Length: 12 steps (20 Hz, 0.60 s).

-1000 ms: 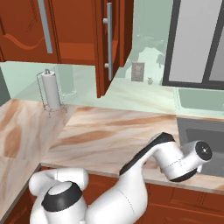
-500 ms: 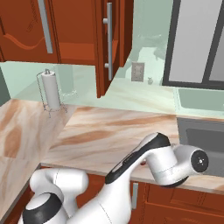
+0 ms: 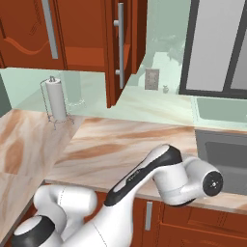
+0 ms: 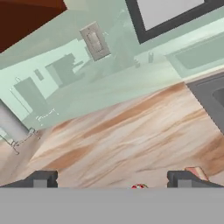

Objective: Open the cabinet. Pick the bar soap and place it next to the sink. Then close the cabinet.

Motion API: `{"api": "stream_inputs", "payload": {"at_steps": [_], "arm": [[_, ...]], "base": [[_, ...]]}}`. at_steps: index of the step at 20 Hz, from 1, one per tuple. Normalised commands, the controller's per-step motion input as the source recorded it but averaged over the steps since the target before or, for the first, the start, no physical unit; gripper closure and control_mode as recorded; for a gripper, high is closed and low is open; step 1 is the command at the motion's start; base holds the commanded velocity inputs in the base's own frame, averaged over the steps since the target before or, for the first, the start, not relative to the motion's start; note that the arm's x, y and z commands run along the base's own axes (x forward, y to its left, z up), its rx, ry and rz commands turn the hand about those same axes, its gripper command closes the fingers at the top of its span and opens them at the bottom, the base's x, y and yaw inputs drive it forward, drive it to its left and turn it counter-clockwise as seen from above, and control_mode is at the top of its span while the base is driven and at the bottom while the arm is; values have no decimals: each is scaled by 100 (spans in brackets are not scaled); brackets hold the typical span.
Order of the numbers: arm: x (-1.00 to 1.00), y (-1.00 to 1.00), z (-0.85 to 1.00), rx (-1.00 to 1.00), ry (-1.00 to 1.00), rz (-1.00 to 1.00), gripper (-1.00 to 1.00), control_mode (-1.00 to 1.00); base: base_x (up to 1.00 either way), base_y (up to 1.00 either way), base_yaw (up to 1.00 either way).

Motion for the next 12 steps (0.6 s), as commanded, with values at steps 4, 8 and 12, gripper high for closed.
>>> {"api": "stream_inputs", "payload": {"at_steps": [4,8,12], "arm": [[-15,0,65,6,-2,4,-100,-100],[-10,0,62,3,-1,14,-100,-100],[-22,4,43,0,-12,16,-100,-100]], "base": [[0,0,0],[0,0,0],[0,0,0]]}}
